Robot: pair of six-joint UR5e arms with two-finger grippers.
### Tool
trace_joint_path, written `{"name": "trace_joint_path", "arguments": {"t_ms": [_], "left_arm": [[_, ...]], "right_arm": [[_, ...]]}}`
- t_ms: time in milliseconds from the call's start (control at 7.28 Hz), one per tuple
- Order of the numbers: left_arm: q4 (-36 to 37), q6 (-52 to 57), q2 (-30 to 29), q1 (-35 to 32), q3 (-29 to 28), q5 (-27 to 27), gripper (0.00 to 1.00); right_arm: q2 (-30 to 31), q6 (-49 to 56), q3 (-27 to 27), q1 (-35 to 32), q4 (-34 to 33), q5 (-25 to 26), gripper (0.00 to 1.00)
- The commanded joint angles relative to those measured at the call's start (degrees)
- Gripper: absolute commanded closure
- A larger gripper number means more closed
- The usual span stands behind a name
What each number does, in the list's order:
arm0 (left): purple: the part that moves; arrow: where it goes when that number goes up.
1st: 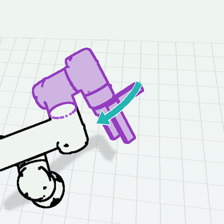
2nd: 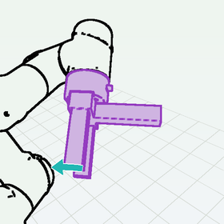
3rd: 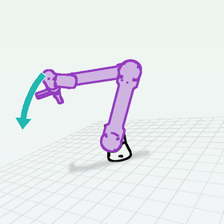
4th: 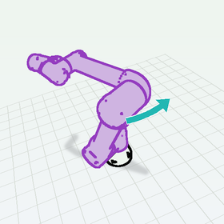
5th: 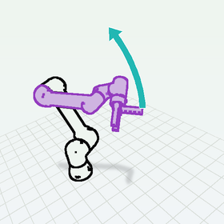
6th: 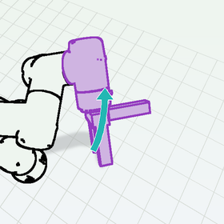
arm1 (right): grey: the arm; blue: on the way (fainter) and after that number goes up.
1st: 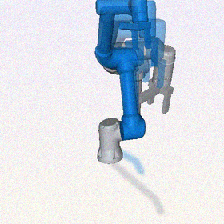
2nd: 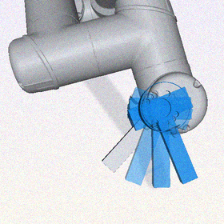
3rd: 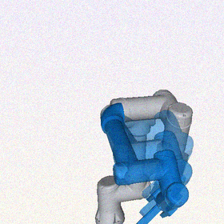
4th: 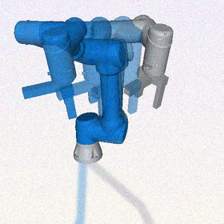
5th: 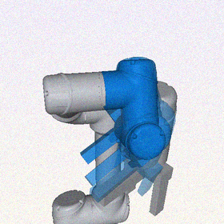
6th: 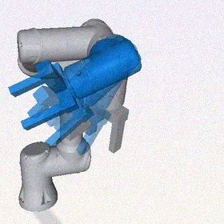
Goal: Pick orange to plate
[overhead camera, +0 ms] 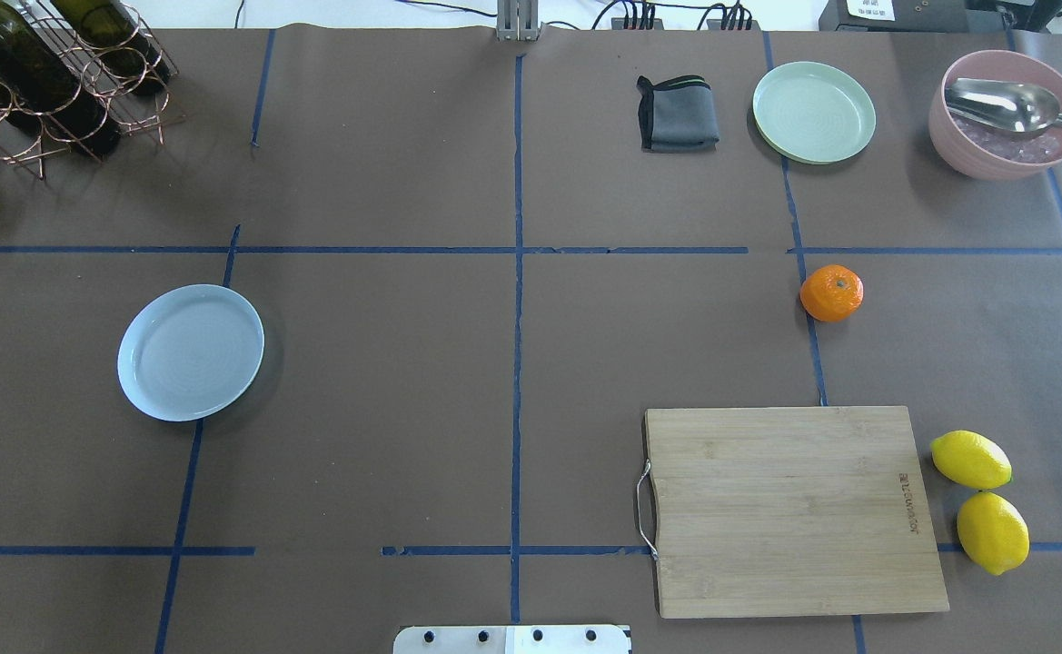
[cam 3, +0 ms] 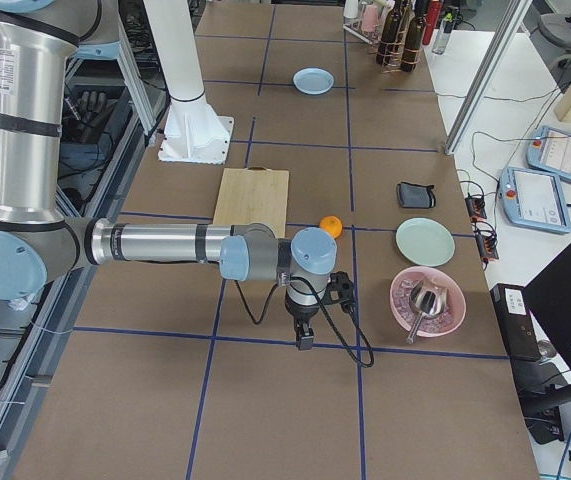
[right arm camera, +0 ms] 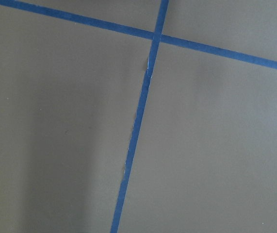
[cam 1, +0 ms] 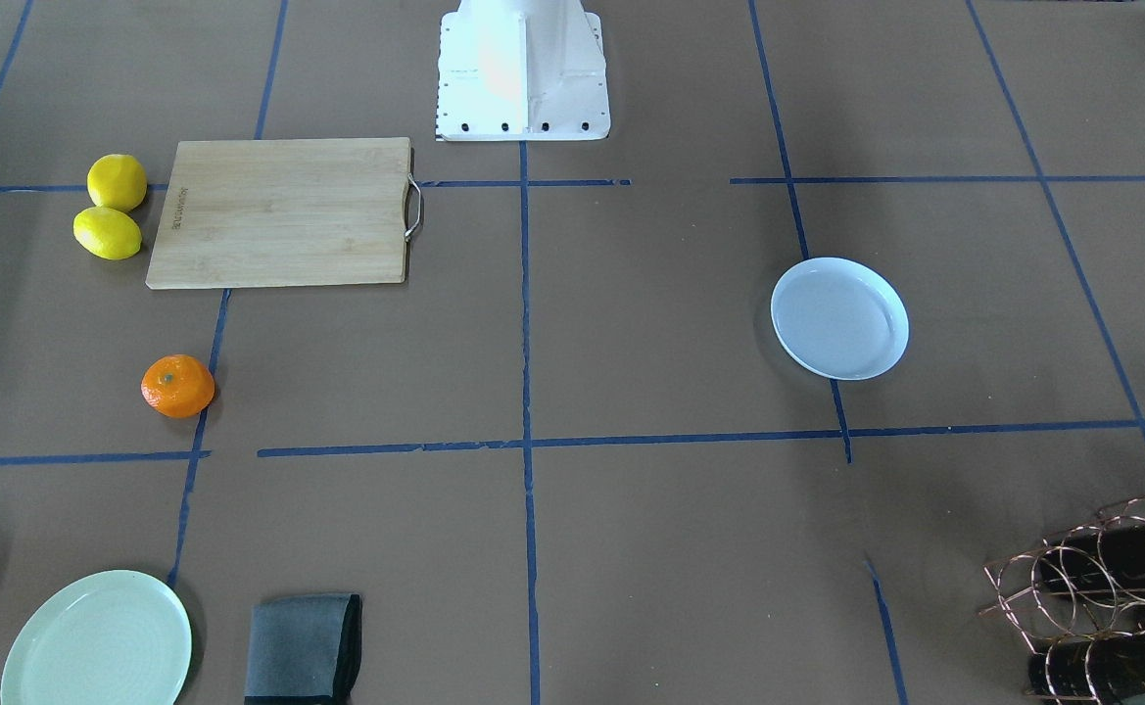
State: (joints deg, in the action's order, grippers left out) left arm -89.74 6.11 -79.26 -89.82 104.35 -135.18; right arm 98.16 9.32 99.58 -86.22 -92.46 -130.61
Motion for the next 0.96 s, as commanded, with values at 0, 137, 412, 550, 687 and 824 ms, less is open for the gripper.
{"name": "trace_joint_path", "arguments": {"t_ms": [0,137,412,550,687,824], "left_arm": [[0.00,0.22,0.07,0.70,0.15,1.31,0.00],[0.00,0.13,-0.10,0.70,0.42,1.58,0.00],[-0.26,0.22,-0.28,0.70,0.42,1.58,0.00],[-0.79,0.05,-1.84,0.79,0.42,1.58,0.00],[-1.05,-0.04,-4.82,0.79,0.16,1.67,0.00],[-1.14,-0.04,-7.54,0.79,0.33,3.06,0.00]], "right_arm": [[0.01,0.00,0.00,0.00,0.00,-0.08,0.00],[0.01,0.26,0.00,0.00,0.00,0.00,0.00],[0.01,0.44,0.44,0.00,0.09,0.09,0.00],[-0.16,0.35,0.44,0.00,0.18,0.09,0.00],[-0.17,0.00,0.44,0.00,4.00,0.00,0.00],[0.01,-0.35,0.18,0.00,12.48,0.26,0.00]]}}
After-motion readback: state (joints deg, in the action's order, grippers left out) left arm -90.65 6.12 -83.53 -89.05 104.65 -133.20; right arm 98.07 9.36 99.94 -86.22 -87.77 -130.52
